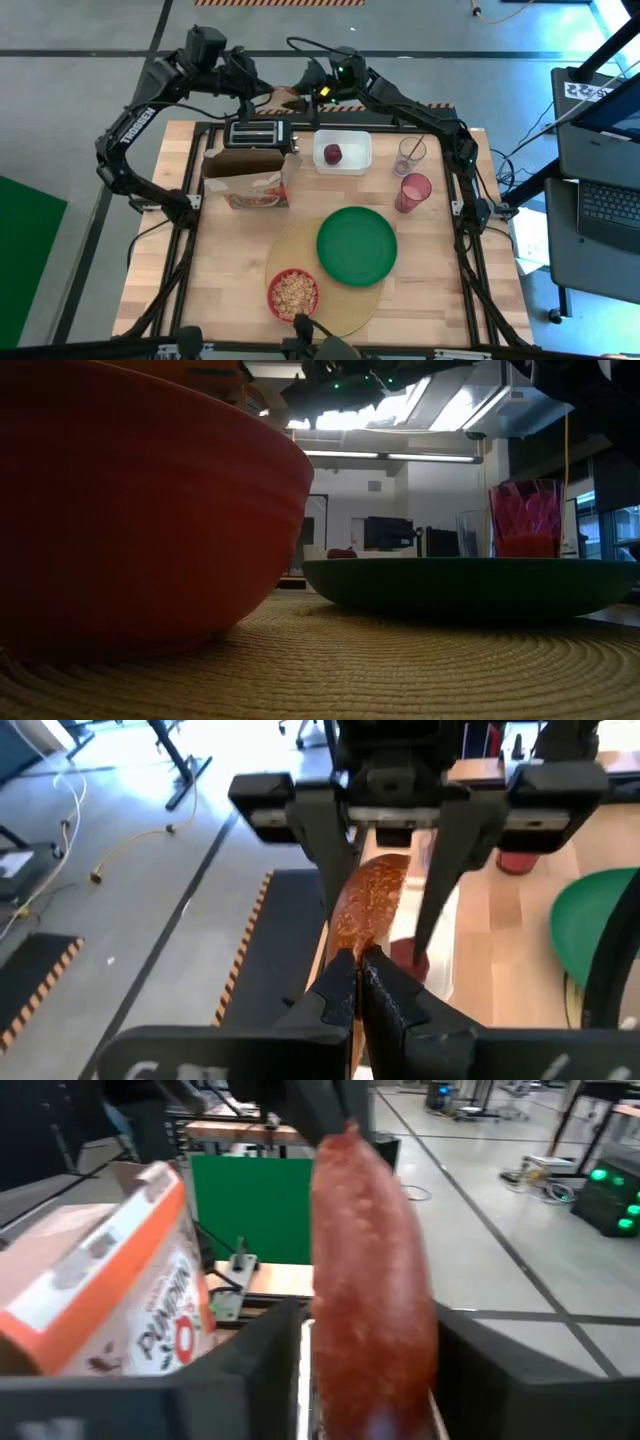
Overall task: Arrange a breakfast setting
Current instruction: Put the bagel on the green plate, then put the apple on the green plate
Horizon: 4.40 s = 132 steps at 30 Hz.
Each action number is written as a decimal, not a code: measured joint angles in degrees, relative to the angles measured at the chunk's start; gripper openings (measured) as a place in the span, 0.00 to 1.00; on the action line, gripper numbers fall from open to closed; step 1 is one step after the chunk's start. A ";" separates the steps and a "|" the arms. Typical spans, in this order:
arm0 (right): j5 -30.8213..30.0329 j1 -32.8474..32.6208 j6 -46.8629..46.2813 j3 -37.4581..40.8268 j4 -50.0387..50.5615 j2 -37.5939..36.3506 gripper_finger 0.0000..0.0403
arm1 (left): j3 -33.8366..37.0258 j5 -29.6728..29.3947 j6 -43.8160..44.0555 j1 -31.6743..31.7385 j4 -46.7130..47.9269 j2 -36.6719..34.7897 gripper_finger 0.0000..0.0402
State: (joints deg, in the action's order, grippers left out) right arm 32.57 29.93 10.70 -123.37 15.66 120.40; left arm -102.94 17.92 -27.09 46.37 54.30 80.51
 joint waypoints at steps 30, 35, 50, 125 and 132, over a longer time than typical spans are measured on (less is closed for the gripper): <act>-6.92 -3.27 19.25 0.03 36.07 -14.22 0.06 | -0.07 -13.97 18.02 -9.24 -11.83 -8.22 0.54; -14.90 -10.69 22.12 4.53 46.70 -19.27 0.06 | -0.04 -13.92 25.56 -11.28 -10.83 -9.00 0.53; -34.54 -37.91 -29.96 69.06 4.22 -56.60 0.06 | -0.02 -13.97 29.74 -18.91 -7.21 -8.58 0.53; -59.02 -66.66 -99.08 70.35 26.79 -36.20 0.58 | 0.02 -10.96 26.51 -19.59 -4.54 -7.72 0.53; -56.51 -65.48 -101.40 66.07 45.31 -36.26 0.52 | 0.02 -10.96 26.53 -19.59 -4.54 -7.72 0.53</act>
State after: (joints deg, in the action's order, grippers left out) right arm -23.94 -35.55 -90.70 -57.30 60.97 84.14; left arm -102.91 6.96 -0.56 26.79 49.76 72.79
